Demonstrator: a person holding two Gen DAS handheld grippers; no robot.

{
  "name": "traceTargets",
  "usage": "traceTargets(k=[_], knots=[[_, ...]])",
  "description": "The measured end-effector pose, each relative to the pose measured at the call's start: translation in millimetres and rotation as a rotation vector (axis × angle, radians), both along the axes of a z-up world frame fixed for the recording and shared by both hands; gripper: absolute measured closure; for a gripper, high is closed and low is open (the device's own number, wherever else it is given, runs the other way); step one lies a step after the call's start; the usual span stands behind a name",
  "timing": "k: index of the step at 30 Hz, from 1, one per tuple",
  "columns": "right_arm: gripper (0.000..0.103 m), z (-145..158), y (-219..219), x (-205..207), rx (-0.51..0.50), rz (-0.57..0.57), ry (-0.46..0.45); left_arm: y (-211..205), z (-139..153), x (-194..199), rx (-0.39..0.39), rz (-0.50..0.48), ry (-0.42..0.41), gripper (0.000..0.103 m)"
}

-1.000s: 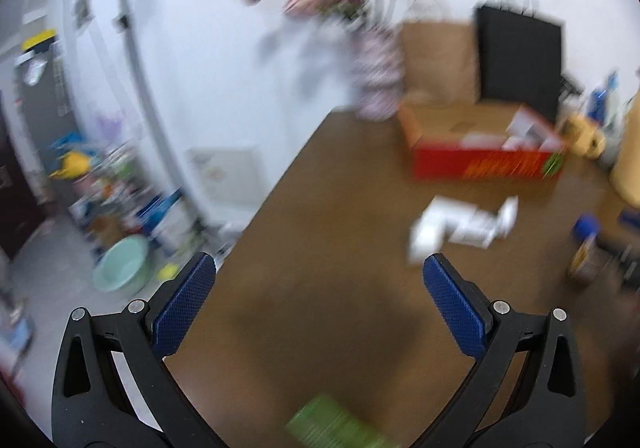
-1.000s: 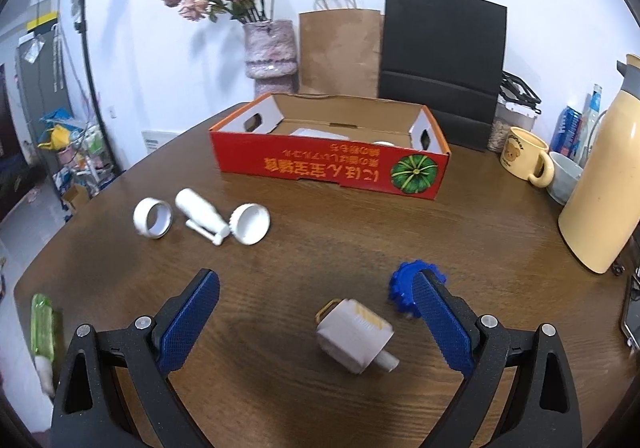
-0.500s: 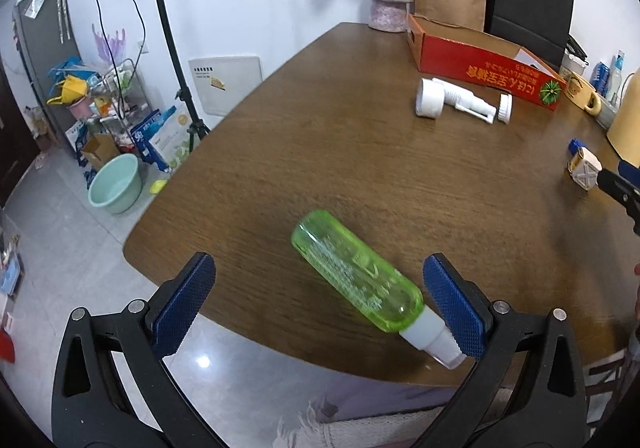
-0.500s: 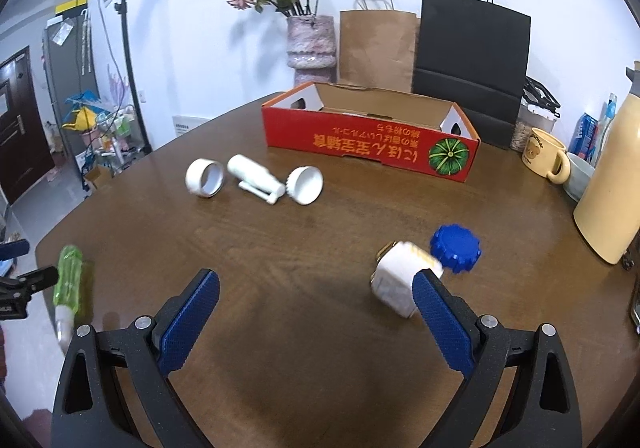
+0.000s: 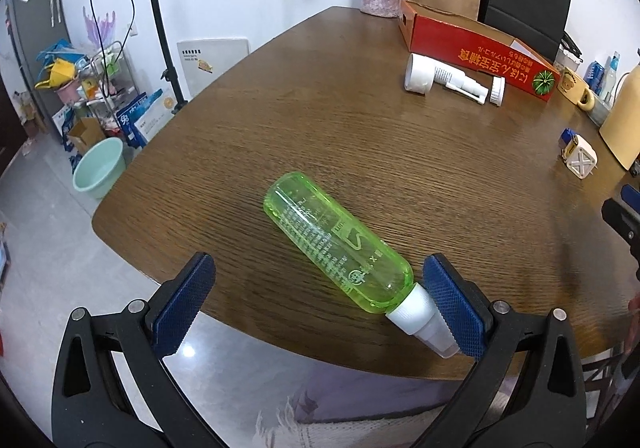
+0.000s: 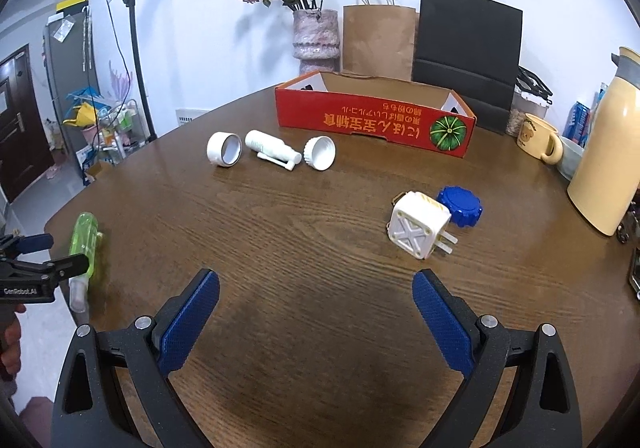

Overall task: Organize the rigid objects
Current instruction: 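Grasp the green spray bottle by its body with the left gripper, then grasp the white plug adapter with the right gripper while the left gripper holds the green bottle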

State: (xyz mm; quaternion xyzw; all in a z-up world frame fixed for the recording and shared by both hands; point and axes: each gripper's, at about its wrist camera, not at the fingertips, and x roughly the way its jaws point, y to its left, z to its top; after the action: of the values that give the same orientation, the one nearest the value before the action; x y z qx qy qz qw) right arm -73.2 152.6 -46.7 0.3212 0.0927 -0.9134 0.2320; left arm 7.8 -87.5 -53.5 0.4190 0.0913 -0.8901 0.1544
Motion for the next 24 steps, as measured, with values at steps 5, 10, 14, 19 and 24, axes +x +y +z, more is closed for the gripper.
traceTargets(k=[5,10,14,19,24], knots=[[0.003,-1,-3,1,0.003,0.005,-0.002,3,-6,-4,0.027,0.01,0.007,0.019],[0.003,-2,-5,2,0.009,0.01,-0.007,11,-7,-12,0.0,0.002,0.021,0.075],[0.003,-2,-3,0,0.012,0.003,-0.014,9,-5,-18,0.012,-0.015,0.024,0.075],[0.003,-3,0,-7,0.021,-0.014,-0.027,8,-2,-26,0.029,-0.038,0.03,0.075],[0.003,-2,4,-15,0.025,-0.034,-0.038,10,7,-35,0.025,-0.056,0.051,0.075]])
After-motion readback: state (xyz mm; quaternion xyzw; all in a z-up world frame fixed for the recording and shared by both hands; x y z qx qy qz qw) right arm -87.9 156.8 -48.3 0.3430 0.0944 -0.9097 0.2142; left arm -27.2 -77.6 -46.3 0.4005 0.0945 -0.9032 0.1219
